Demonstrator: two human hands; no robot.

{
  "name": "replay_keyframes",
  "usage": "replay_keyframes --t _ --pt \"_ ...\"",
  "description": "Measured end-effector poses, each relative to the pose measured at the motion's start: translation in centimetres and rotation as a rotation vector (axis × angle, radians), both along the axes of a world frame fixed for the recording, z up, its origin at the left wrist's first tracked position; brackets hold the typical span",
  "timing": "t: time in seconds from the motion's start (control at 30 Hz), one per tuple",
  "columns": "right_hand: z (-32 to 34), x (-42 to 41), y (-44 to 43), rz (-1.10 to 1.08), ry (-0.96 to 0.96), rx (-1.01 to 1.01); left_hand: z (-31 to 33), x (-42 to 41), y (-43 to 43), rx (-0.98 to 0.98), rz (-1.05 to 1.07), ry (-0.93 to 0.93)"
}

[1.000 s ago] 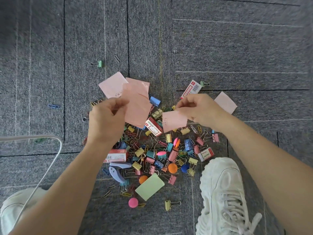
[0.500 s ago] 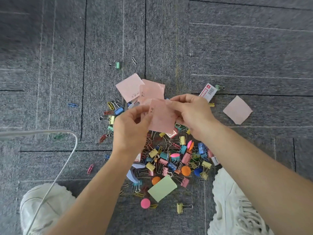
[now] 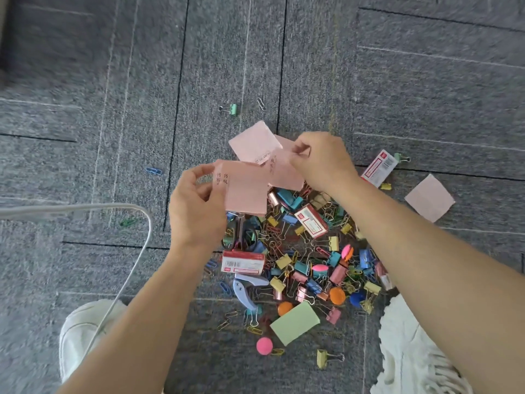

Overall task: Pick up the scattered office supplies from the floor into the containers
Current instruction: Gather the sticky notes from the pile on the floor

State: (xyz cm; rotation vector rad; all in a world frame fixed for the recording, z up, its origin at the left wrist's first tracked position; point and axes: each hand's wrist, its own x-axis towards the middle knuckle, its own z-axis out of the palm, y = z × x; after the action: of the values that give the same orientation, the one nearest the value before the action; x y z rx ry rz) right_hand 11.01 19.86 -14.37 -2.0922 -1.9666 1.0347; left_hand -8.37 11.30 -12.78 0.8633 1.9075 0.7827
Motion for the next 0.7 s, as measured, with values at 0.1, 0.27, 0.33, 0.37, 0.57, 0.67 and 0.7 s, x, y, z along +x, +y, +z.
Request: replay_keyframes --t 0.1,0.27,0.33,0.37,0.57,0.67,0.7 --pt "1.8 2.3 0.0 0.004 0.116 -0.048 -0.2 -0.5 0.3 0.006 0.013 0.046" --pt "5.4 3.5 -0.2 -0.029 0.474 -0.326 -0.2 -0.5 0.5 0.001 -0.104 0.116" --pt "5.4 1.9 -0.5 0.042 0.44 -0.315 0.3 0.1 0.4 0.006 -0.163 0.039" --pt "5.1 1.0 -0.6 0.07 0.39 -0.271 0.6 0.4 0.3 0.014 -0.181 -0.01" --pt "2.5 -2.4 -1.8 0.09 0.204 -0.065 1.3 0.8 0.1 0.01 -0.127 -0.204" --pt "2.5 -3.1 -1.6 0.175 0.245 -0.078 0.5 0.1 0.0 -0.028 -0.111 -0.113" --pt "2.5 -3.1 -1.3 0.174 0.25 -0.061 0.4 -0.2 -0.1 -0.036 -0.095 -0.108"
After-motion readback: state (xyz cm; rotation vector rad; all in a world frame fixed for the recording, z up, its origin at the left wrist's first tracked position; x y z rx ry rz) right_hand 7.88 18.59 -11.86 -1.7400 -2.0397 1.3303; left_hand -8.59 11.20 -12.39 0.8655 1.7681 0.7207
